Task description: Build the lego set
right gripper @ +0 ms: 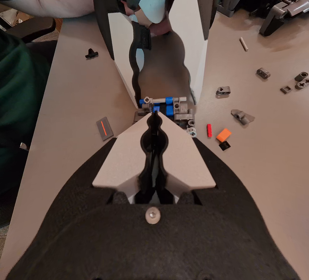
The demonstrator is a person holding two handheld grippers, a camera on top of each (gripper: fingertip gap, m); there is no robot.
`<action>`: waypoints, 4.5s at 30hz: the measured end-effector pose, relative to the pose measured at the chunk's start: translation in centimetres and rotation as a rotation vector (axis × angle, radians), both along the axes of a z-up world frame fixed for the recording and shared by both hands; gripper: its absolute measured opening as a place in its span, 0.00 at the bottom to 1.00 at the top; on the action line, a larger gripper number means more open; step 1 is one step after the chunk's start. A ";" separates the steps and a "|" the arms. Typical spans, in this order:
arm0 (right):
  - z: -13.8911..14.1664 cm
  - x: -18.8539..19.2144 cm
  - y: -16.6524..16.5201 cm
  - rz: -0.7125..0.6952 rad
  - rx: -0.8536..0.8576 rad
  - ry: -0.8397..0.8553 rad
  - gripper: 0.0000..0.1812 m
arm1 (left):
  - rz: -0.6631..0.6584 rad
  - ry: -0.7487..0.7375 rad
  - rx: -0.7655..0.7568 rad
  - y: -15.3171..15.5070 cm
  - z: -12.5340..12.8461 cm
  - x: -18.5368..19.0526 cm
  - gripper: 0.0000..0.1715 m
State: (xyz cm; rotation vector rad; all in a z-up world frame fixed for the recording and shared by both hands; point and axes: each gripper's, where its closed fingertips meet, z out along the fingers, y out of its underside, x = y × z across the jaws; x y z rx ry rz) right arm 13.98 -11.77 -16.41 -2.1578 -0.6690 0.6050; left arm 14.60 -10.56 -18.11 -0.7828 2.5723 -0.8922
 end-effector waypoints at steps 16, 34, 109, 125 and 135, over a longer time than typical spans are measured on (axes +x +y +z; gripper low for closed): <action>0.0 -0.2 -0.1 0.008 0.003 -0.004 0.00 | -0.025 0.028 0.042 -0.1 0.0 -0.3 0.34; 1.7 -0.5 0.1 -0.083 -0.040 -0.099 0.26 | -0.011 0.060 -0.010 -0.6 -0.2 -1.1 0.39; 0.0 -0.1 0.7 -0.007 -0.373 -0.183 0.24 | -0.037 0.051 -0.079 -1.4 -0.3 -0.6 0.32; 0.1 -0.1 0.6 -0.009 -0.347 -0.115 0.21 | -0.030 0.061 -0.089 -1.7 -0.2 -1.0 0.34; 0.1 -0.2 0.5 0.034 -0.338 -0.086 0.21 | -0.003 0.024 -0.106 -1.6 -0.2 -0.7 0.30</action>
